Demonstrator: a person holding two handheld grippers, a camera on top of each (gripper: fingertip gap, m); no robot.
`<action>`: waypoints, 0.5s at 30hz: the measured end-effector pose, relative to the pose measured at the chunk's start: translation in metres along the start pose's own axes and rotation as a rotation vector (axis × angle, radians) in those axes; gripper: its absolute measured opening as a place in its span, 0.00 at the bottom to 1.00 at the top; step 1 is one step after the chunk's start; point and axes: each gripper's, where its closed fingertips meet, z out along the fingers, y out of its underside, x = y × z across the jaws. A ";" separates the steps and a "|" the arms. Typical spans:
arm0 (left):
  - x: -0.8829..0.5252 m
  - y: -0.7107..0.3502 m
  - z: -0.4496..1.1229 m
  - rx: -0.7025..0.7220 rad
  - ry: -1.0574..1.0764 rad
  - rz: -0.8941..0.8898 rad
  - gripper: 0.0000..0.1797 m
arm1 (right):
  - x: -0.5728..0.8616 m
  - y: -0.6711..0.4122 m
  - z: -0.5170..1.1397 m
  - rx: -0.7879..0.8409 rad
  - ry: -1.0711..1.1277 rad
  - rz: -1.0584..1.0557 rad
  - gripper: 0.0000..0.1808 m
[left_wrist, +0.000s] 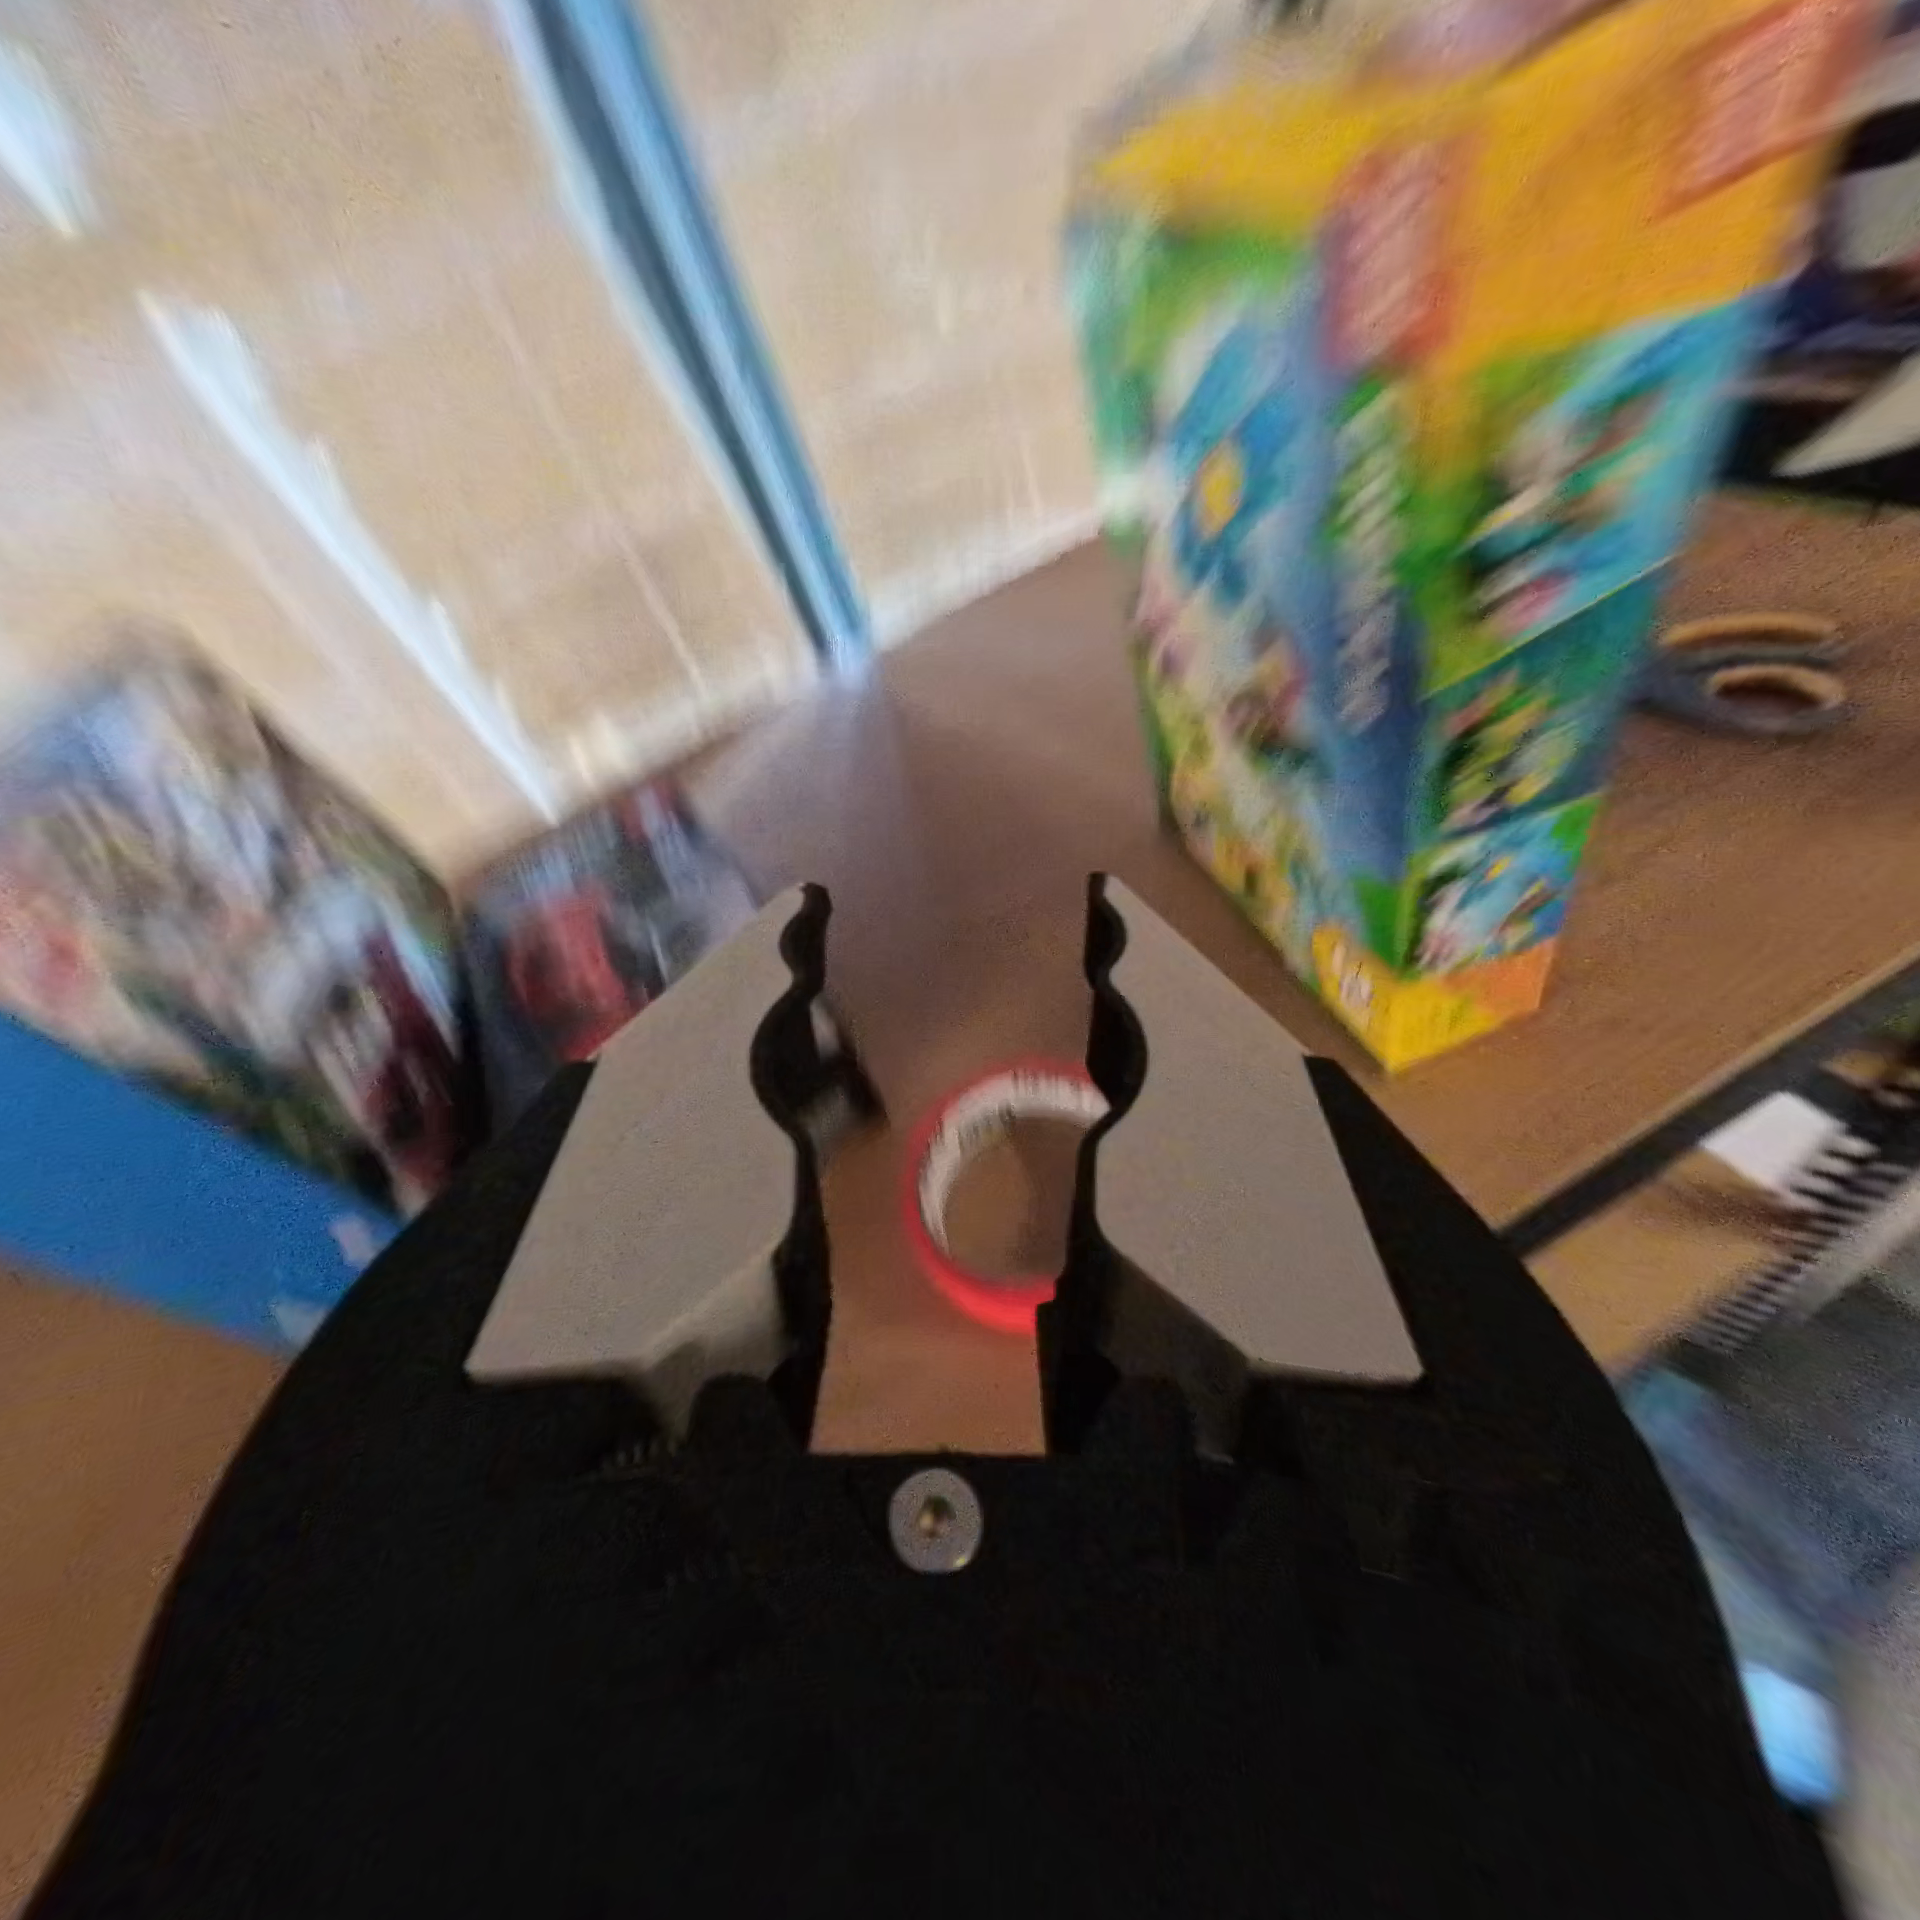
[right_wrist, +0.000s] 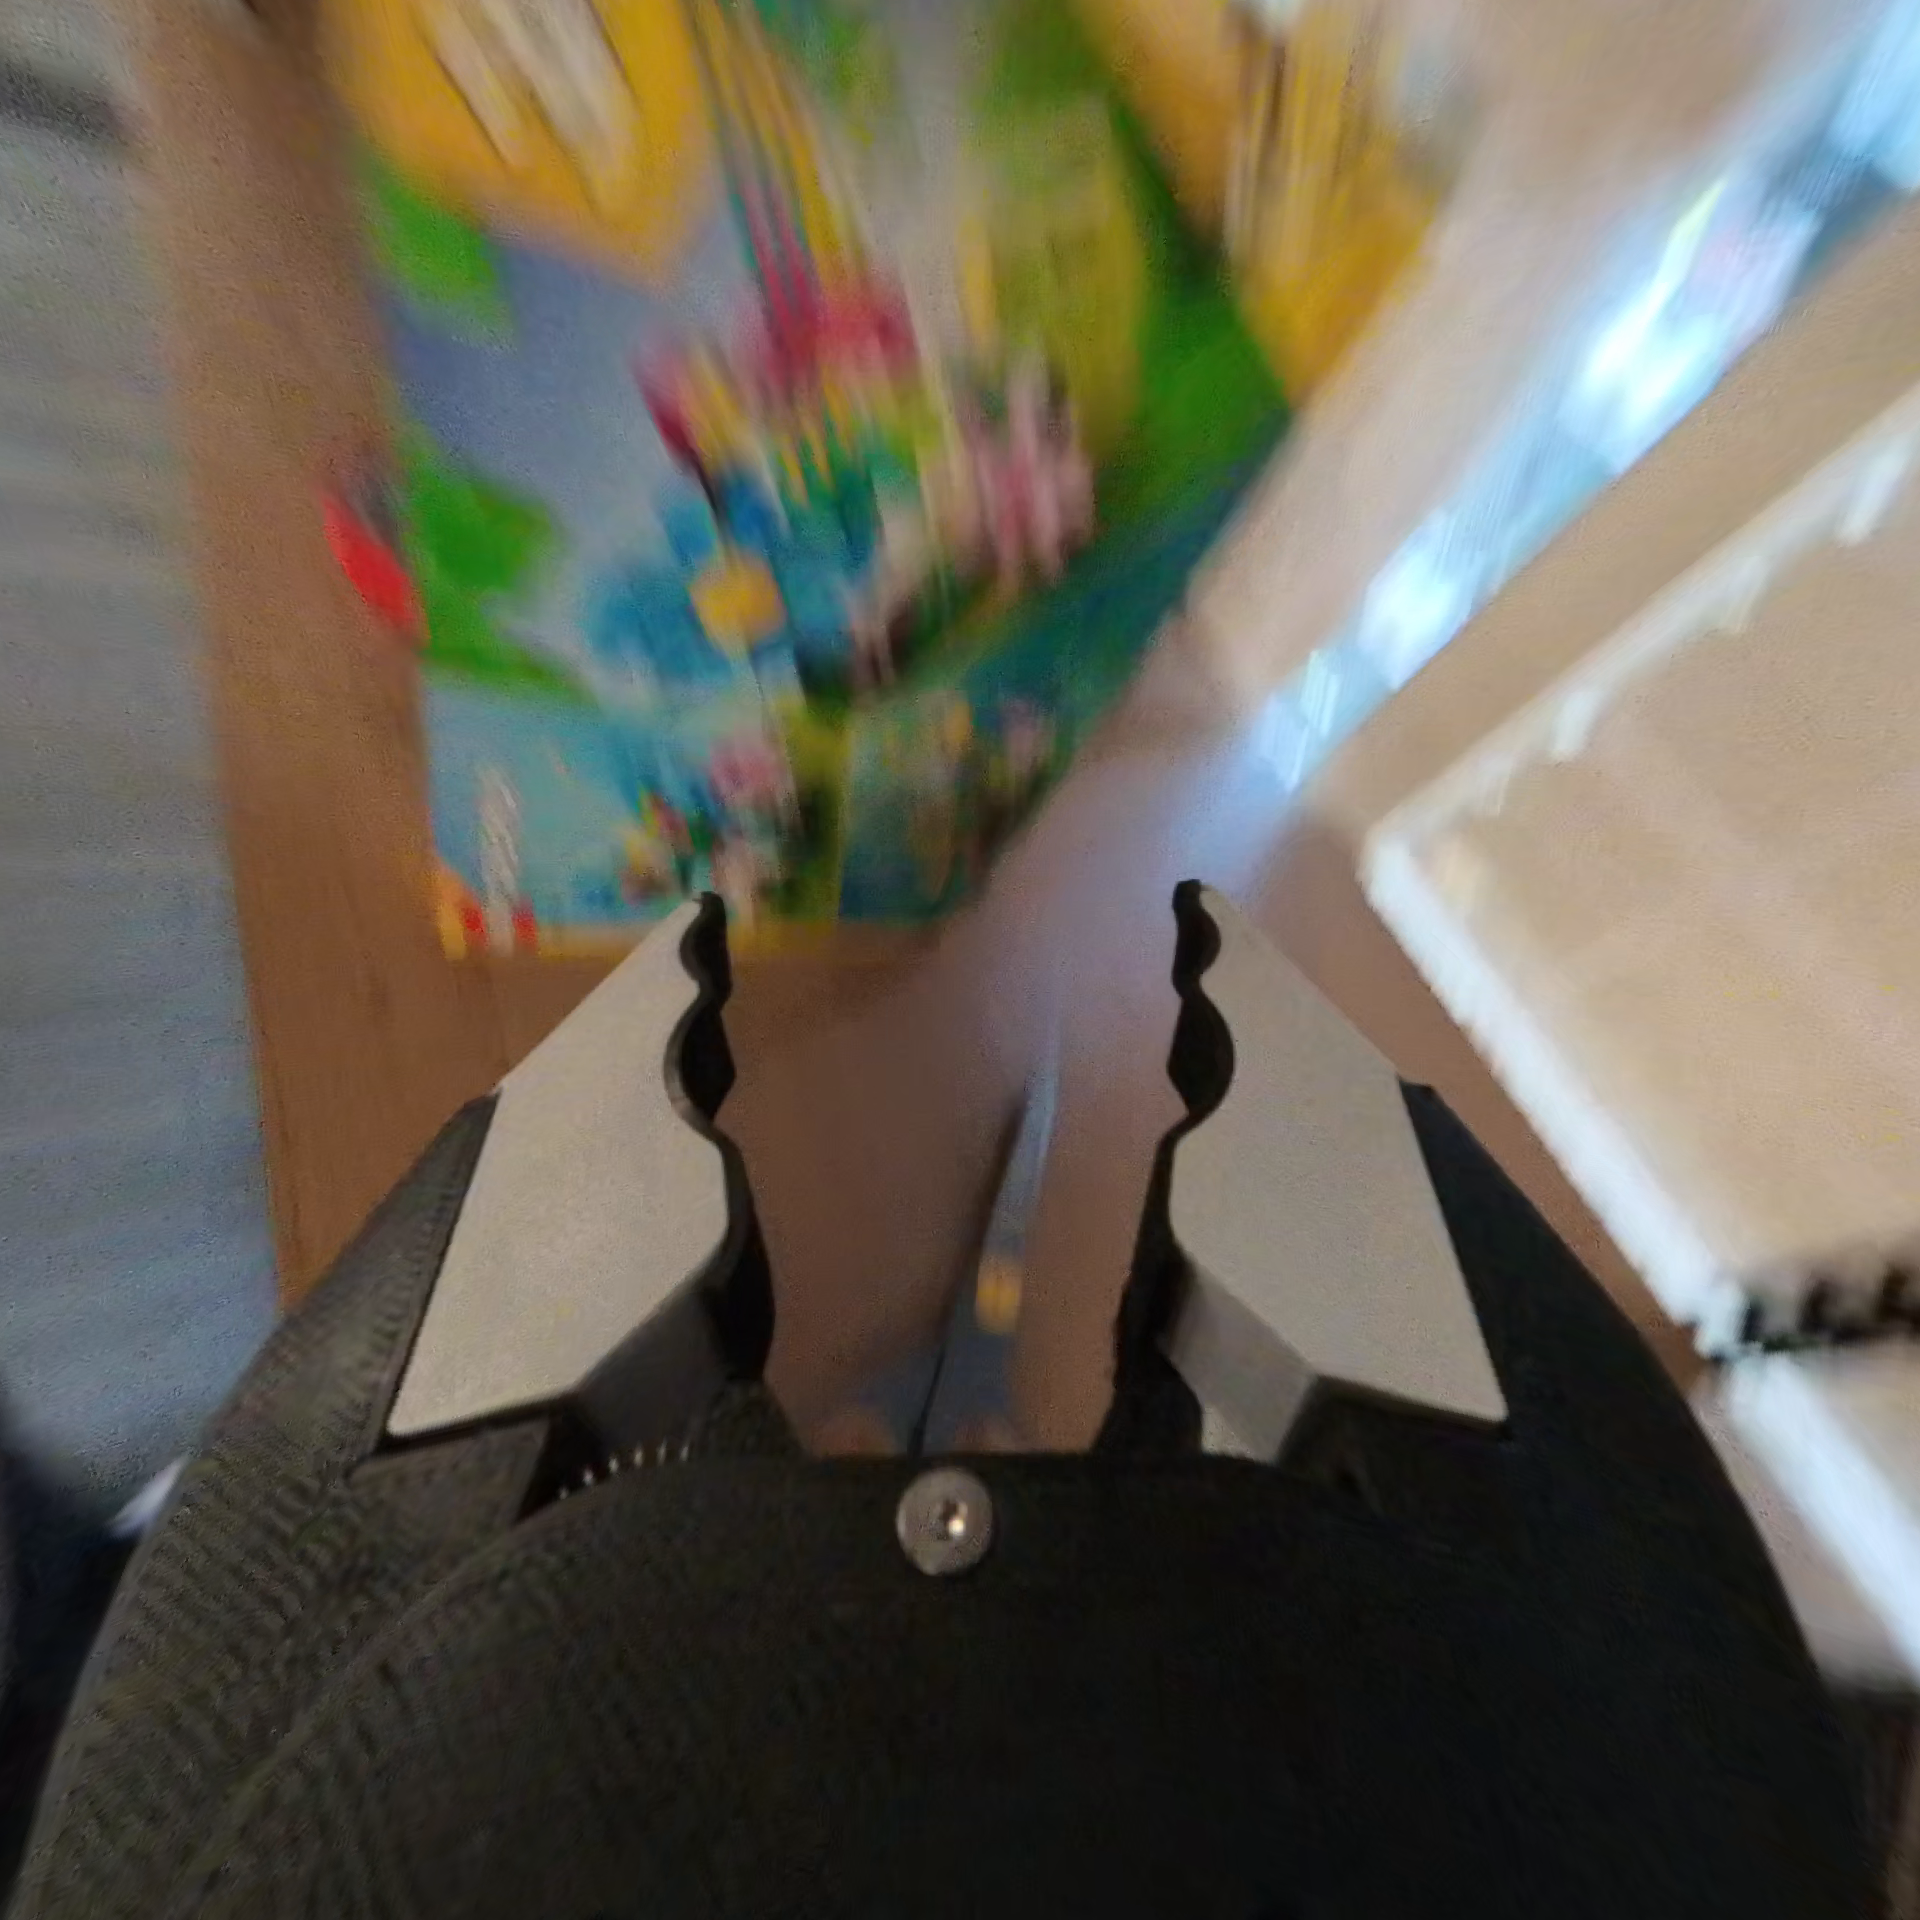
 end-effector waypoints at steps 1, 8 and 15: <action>0.016 -0.029 -0.007 0.110 -0.014 0.130 0.24 | -0.006 -0.037 -0.006 0.185 0.004 -0.073 0.37; 0.111 -0.118 -0.001 0.285 -0.182 0.873 0.19 | 0.014 -0.169 -0.008 0.639 -0.233 0.174 0.00; 0.128 -0.131 0.016 0.221 -0.124 1.009 0.12 | -0.008 -0.175 0.043 0.350 -0.470 0.263 0.00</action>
